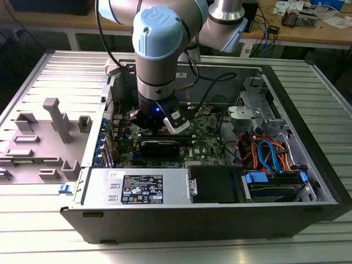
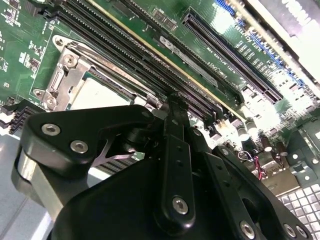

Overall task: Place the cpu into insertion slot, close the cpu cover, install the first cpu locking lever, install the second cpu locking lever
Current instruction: 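Install the second cpu locking lever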

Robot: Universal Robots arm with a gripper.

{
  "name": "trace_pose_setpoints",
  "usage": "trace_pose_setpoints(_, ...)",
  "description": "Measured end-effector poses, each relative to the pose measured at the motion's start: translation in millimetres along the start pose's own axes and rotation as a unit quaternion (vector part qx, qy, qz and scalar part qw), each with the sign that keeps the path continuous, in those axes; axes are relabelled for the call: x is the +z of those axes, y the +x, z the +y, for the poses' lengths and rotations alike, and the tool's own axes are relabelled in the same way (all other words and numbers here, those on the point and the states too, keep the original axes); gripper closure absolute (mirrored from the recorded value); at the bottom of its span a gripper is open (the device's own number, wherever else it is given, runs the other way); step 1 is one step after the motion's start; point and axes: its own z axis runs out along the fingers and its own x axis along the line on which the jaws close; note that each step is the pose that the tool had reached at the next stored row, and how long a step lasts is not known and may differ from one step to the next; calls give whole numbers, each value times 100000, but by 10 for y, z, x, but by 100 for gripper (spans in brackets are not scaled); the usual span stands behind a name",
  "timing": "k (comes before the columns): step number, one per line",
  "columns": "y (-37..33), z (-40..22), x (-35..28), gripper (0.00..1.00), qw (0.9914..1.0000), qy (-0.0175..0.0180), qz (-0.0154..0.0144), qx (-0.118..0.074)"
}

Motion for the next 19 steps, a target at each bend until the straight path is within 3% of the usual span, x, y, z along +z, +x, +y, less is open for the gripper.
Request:
trace_pose_setpoints(4, -1, 4, 4, 89, 100000, -128, -40, -5)
trace_pose_setpoints(10, -1, 5, 23, 89, 99996, -838, -200, -25)
trace_pose_setpoints(13, -1, 2, 42, 89, 99996, -891, -220, -39)
trace_pose_setpoints(14, 0, 3, 46, 89, 99998, -678, -195, -32)
trace_pose_setpoints(15, 0, 5, 51, 89, 100000, 276, -80, -8)
trace_pose_setpoints(16, 2, 1, 44, 89, 99988, 1548, 129, 17)
trace_pose_setpoints(19, 0, 4, 45, 89, 99985, 1723, 145, 14)
